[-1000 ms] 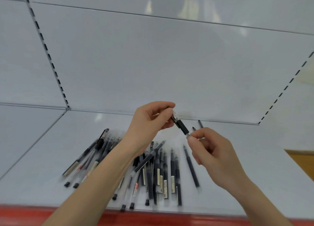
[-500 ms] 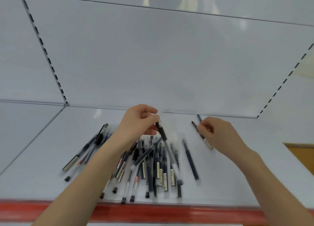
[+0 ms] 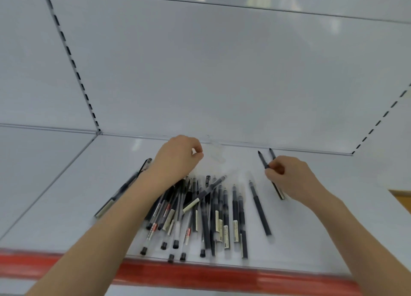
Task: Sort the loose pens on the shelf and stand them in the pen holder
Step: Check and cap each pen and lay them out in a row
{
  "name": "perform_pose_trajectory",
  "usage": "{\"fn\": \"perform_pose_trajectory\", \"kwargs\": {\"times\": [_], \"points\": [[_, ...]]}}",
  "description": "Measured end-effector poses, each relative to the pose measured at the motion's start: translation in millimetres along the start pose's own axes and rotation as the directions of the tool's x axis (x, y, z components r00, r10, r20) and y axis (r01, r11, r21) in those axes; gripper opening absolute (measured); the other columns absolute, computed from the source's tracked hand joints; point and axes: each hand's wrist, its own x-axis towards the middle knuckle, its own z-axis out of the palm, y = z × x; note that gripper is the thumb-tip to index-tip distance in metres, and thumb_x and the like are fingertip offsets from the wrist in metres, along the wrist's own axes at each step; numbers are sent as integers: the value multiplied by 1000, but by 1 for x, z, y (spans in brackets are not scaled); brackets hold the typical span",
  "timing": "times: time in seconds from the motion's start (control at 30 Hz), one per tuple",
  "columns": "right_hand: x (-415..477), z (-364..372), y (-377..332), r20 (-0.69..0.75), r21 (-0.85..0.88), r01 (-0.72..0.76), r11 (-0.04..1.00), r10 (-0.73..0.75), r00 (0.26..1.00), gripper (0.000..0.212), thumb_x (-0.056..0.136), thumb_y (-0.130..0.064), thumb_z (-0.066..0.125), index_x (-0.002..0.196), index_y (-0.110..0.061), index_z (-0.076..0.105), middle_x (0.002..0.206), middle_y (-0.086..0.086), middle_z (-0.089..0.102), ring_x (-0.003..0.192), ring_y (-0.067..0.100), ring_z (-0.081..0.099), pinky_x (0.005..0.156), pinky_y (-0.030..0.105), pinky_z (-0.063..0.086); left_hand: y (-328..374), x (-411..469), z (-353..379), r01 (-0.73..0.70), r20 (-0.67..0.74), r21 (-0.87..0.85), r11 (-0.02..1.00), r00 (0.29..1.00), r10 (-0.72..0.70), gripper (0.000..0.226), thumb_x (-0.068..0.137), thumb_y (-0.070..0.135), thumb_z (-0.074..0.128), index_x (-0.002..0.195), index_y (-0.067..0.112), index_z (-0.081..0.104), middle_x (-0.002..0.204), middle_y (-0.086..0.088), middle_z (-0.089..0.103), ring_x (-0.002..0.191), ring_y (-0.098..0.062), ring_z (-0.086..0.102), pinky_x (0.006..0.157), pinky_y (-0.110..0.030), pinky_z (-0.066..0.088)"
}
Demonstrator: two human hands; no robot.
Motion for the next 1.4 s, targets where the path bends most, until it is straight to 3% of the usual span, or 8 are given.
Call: {"fn": "perform_pose_trajectory", "kwargs": {"times": [0.23, 0.4, 0.53, 0.63, 0.73, 1.2, 1.3, 1.4], "points": [[-21, -10, -1, -37, 199, 17, 980, -10, 999, 4, 85, -17, 59, 82, -17, 60, 68, -5, 58, 62, 5, 51, 54, 9, 37, -3, 56, 29, -213, 279, 93, 973, 944, 179, 30, 87, 17, 60, 117, 15, 60, 119, -9, 53, 108, -22, 51, 90, -26, 36], [-31, -11, 5, -36, 273, -4, 962, 14, 999, 9, 84, -16, 61, 76, -20, 58, 65, -5, 58, 58, 8, 51, 55, 10, 39, -3, 64, 37, -233, 306, 118, 965, 933, 188, 19, 87, 17, 59, 104, 10, 65, 109, -8, 61, 89, -16, 51, 81, -24, 39], [-36, -16, 0, -27, 402, 1, 916, 11, 1000, 8, 86, -15, 58, 79, -20, 58, 74, -1, 67, 62, 8, 59, 55, 16, 41, 8, 53, 26, -160, 173, -221, 962, 964, 200, 7, 88, 11, 58, 93, 10, 63, 94, -4, 64, 86, -18, 61, 76, -23, 43], [-42, -26, -18, -60, 546, 64, 835, -37, 998, 12, 88, -8, 56, 78, -16, 57, 69, 2, 69, 49, -1, 56, 48, 8, 40, 24, 32, 7, -89, 119, -641, 762, 970, 213, 11, 89, 5, 56, 89, 15, 62, 84, -4, 64, 69, -9, 65, 72, -24, 52], [-51, -35, -39, -113, 621, 152, 769, -103, 988, 12, 87, -5, 55, 78, -13, 58, 60, 4, 68, 46, 0, 53, 46, 9, 40, 36, 9, -10, -65, 95, -824, 563, 964, 250, 17, 89, -1, 53, 90, 13, 62, 82, -6, 64, 67, -7, 65, 76, -22, 54], [-72, -39, -70, -127, 580, 317, 751, -301, 945, 10, 74, -26, 53, 80, -30, 60, 56, 2, 58, 53, 1, 57, 51, 8, 38, 38, -18, -33, -85, 7, -901, 426, 978, 210, 17, 85, -2, 54, 86, 12, 64, 76, 5, 67, 70, -9, 66, 77, -23, 56], [-72, -40, -69, -134, 585, 310, 750, -288, 948, 12, 74, -26, 52, 80, -32, 60, 55, -1, 59, 51, 0, 54, 50, 10, 39, 43, -20, -35, 16, 61, -960, 278, 987, 151, 14, 87, 1, 51, 88, 10, 61, 74, 1, 69, 65, -10, 66, 71, -22, 57], [-73, -39, -69, -128, 587, 301, 752, -281, 951, 10, 74, -26, 52, 74, -26, 62, 54, -5, 60, 49, 0, 52, 48, 10, 38, 48, -20, -35, 221, 220, -975, -7, 973, 75, 11, 89, 10, 51, 84, 9, 60, 71, -1, 70, 62, -10, 67, 64, -22, 57]]}}
